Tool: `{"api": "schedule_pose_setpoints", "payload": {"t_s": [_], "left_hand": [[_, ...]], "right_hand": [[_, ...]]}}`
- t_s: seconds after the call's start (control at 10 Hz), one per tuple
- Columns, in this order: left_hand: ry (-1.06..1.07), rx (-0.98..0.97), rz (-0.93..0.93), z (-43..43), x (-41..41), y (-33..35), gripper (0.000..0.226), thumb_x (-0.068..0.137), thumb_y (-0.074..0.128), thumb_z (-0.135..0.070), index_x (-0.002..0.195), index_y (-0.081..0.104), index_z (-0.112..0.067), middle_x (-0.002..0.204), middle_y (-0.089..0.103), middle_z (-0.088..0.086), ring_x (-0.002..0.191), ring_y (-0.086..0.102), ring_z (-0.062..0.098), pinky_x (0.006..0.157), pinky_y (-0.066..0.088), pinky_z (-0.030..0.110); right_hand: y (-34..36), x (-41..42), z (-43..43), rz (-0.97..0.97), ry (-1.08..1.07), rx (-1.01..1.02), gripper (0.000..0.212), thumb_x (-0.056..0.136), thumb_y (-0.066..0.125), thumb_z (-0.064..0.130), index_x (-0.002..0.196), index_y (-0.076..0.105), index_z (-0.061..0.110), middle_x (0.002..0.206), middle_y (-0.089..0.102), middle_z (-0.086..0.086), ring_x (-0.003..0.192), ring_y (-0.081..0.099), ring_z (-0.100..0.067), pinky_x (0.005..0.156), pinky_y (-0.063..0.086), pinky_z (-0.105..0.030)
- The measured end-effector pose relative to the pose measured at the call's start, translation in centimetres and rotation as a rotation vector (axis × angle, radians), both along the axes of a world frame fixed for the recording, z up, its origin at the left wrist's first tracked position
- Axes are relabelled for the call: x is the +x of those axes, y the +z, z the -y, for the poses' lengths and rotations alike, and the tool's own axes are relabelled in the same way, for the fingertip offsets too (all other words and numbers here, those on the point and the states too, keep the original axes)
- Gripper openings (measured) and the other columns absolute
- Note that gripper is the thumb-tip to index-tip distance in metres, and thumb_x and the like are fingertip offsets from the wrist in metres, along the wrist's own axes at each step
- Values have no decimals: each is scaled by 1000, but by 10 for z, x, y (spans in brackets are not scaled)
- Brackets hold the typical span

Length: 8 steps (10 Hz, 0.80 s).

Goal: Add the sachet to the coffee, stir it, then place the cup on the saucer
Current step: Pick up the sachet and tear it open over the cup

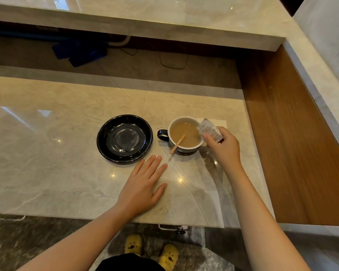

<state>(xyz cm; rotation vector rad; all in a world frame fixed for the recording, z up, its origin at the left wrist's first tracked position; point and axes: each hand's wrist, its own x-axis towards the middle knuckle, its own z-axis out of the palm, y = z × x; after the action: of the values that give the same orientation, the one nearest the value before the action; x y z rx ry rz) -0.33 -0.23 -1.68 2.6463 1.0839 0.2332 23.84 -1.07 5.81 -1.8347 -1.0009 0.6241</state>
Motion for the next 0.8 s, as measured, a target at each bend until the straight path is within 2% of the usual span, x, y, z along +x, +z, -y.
{"api": "schedule_pose_setpoints", "payload": {"t_s": [0.1,0.2,0.3,0.4,0.5,0.6,0.7,0.8], "left_hand": [[-2,4,4,0,0,0,58,93,30,-50,144,29,-23,153,23,2,142,8,15,114,8,38],[-1,4,4,0,0,0,57,93,30,-50,144,28,-24,153,22,2,142,8,14,114,7,38],[1,2,3,0,0,0,58,93,30,-50,144,27,-24,153,21,1,142,7,14,114,7,38],[-4,11,9,0,0,0,57,93,32,-48,143,31,-22,152,25,3,142,11,16,114,10,39],[-6,14,10,0,0,0,56,93,34,-47,143,32,-21,152,27,4,141,13,16,114,11,39],[-5,18,8,0,0,0,57,93,33,-48,143,32,-21,152,27,4,142,13,16,114,10,39],[-7,21,8,1,0,1,57,93,33,-48,143,33,-21,152,27,4,141,13,17,113,10,39],[-6,20,5,0,0,0,57,93,32,-48,143,32,-21,152,27,4,141,13,17,114,10,39]], "right_hand": [[-1,-1,-1,-15,-12,-8,11,85,65,24,89,63,15,78,61,6,74,59,-14,58,49,-26],[-1,-2,0,-66,-31,5,13,85,64,25,95,63,16,83,63,7,76,61,-14,60,52,-26],[-4,-2,3,-99,-72,16,13,85,63,24,93,66,14,81,65,2,77,63,-21,60,51,-30],[-5,-3,5,-131,-99,25,11,84,64,24,87,67,13,81,66,-6,76,62,-28,62,53,-40],[-1,-4,6,-99,-95,67,7,85,63,19,85,64,11,76,63,-2,71,57,-18,58,48,-26],[0,-5,8,-18,-76,76,7,86,62,18,82,63,12,73,60,0,65,52,-11,53,42,-19],[-2,-6,8,125,-49,73,9,85,62,19,80,63,12,73,57,0,63,47,-5,51,35,-8],[-3,-5,8,190,-51,83,8,86,61,19,85,64,12,79,59,0,66,49,-2,53,36,-3]]}}
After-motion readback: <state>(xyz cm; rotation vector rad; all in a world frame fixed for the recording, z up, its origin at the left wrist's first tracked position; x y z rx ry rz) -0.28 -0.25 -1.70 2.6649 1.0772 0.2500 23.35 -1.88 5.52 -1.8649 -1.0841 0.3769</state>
